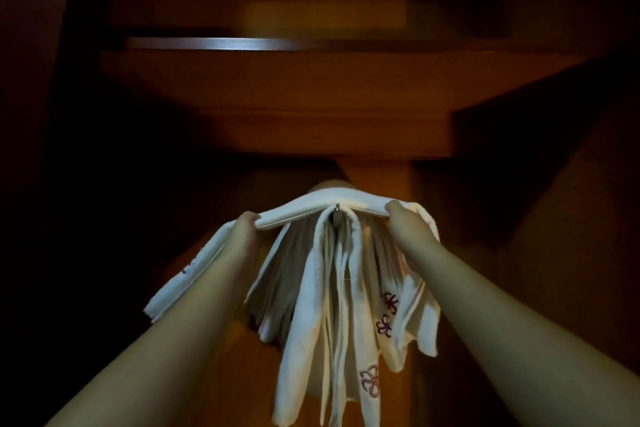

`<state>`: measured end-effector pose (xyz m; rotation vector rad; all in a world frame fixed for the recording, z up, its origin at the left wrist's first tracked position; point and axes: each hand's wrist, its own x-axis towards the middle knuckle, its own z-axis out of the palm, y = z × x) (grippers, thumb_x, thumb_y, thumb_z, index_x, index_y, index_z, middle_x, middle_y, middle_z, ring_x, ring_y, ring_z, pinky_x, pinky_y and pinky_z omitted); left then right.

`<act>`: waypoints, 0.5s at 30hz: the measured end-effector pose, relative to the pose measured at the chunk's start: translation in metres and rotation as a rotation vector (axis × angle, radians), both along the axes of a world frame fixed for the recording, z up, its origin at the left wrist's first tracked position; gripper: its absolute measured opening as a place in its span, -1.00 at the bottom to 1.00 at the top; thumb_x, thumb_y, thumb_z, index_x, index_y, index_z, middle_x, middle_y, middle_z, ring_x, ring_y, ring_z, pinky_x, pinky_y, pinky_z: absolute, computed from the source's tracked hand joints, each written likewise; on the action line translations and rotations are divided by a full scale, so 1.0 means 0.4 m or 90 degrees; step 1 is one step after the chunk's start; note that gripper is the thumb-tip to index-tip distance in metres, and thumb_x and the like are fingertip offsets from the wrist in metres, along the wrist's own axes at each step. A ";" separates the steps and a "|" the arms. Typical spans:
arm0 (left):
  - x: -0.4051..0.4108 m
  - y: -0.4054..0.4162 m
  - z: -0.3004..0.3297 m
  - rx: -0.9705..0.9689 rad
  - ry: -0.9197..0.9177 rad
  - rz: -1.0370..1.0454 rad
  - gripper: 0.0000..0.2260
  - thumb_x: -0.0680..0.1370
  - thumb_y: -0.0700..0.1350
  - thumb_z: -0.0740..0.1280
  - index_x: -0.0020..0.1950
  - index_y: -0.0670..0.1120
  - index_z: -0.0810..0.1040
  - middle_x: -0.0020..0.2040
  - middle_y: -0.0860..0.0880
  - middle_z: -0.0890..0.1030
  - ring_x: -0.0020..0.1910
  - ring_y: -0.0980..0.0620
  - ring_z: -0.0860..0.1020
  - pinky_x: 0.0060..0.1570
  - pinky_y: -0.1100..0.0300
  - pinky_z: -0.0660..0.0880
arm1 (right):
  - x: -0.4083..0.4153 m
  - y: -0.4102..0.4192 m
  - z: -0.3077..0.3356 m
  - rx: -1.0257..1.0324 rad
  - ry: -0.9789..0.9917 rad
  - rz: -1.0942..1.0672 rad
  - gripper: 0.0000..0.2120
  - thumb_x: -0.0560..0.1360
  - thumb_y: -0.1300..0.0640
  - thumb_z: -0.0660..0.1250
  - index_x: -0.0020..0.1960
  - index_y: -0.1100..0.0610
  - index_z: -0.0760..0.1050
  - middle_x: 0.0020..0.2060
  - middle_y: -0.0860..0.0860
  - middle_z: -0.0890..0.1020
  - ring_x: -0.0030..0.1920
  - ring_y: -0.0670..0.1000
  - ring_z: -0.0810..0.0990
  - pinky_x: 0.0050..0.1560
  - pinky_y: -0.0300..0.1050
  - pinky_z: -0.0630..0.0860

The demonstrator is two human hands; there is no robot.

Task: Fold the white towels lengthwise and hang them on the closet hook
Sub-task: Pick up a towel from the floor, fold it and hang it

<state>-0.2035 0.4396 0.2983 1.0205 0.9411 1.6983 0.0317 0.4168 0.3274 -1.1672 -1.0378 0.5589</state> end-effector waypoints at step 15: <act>0.206 -0.038 -0.153 -0.024 -0.117 -0.236 -0.57 0.67 0.00 0.03 0.33 -0.20 0.53 0.21 -0.21 0.64 0.22 -0.18 0.59 -0.03 0.00 0.57 | -0.123 0.027 -0.209 -0.041 0.264 0.248 -0.64 0.61 -0.06 0.14 0.02 0.05 0.69 -0.06 0.11 0.73 -0.05 0.10 0.72 -0.09 -0.05 0.65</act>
